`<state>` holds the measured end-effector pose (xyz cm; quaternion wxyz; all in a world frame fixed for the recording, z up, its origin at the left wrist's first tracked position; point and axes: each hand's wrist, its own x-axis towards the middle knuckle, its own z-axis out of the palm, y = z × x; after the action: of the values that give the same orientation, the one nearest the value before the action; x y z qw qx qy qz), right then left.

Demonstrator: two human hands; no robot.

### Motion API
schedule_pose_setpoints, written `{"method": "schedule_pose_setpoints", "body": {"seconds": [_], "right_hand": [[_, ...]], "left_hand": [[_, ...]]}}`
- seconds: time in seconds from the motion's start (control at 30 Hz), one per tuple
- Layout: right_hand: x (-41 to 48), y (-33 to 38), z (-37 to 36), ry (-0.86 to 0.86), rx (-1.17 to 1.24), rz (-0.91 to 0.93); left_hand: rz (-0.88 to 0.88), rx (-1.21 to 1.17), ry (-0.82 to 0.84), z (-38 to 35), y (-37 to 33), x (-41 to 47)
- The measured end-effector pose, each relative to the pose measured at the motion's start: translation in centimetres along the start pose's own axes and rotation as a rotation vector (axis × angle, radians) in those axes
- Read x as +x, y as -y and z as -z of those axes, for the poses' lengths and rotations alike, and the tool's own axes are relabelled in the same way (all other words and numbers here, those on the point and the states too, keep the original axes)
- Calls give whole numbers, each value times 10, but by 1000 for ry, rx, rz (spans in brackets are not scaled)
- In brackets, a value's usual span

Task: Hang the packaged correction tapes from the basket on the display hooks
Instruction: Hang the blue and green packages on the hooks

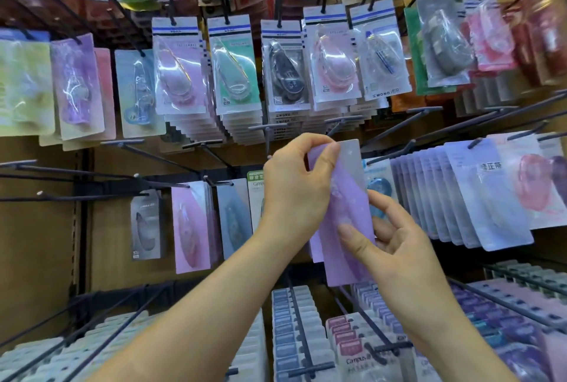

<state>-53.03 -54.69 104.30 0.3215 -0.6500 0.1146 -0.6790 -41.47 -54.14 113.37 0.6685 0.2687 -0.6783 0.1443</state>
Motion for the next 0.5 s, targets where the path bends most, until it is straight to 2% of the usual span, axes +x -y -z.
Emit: {"method": "schedule_pose_setpoints", "body": {"seconds": [0.2,0.3,0.5], "right_hand": [[0,-1,-3,-41,59,20],[1,0,-2,-47,44,34],[2,-3,-2,-65,43,63]], "left_hand": [[51,76,4,-11,7,6],[102,26,22,-15,6,11],[377,-179,51,-18,-1,14]]}}
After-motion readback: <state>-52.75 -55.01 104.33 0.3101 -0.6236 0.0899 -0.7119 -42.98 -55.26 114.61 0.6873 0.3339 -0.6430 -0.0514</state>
